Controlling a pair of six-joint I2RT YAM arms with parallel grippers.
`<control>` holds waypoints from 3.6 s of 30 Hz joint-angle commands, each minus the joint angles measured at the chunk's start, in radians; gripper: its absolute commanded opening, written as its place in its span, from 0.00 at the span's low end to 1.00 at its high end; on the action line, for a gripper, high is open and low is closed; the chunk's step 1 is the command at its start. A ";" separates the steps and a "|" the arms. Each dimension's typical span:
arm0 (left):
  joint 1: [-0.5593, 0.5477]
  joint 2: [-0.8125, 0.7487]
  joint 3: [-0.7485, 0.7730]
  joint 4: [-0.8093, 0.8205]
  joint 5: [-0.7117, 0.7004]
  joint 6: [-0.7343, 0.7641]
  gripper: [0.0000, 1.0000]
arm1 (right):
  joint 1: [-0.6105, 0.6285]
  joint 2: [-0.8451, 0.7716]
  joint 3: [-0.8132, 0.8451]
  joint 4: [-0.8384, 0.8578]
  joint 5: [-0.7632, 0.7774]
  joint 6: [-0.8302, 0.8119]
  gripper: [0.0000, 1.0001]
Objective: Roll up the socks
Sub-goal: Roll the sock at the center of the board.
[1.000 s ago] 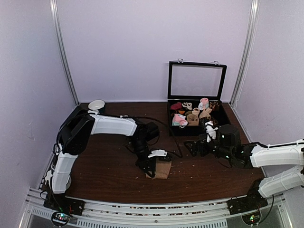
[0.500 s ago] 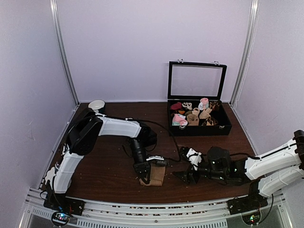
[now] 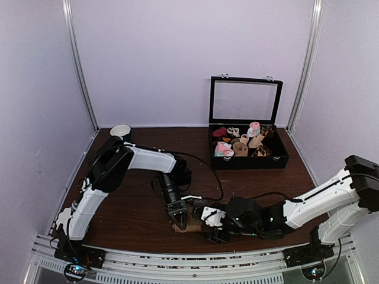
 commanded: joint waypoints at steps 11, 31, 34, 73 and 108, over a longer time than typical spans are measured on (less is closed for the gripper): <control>-0.002 0.082 -0.028 0.126 -0.247 -0.016 0.00 | -0.042 0.247 0.167 -0.055 -0.189 -0.160 0.52; 0.122 -0.208 -0.145 0.320 -0.353 -0.074 0.47 | -0.178 0.320 0.198 -0.184 -0.437 -0.013 0.02; 0.150 -0.344 -0.230 0.422 -0.412 -0.085 0.48 | -0.215 0.334 0.207 -0.216 -0.505 0.016 0.02; 0.230 -0.797 -0.595 0.977 -0.433 -0.166 0.76 | -0.475 0.546 0.395 -0.418 -0.831 0.193 0.01; -0.090 -0.500 -0.562 0.956 -0.494 0.177 0.41 | -0.551 0.639 0.421 -0.393 -0.948 0.324 0.09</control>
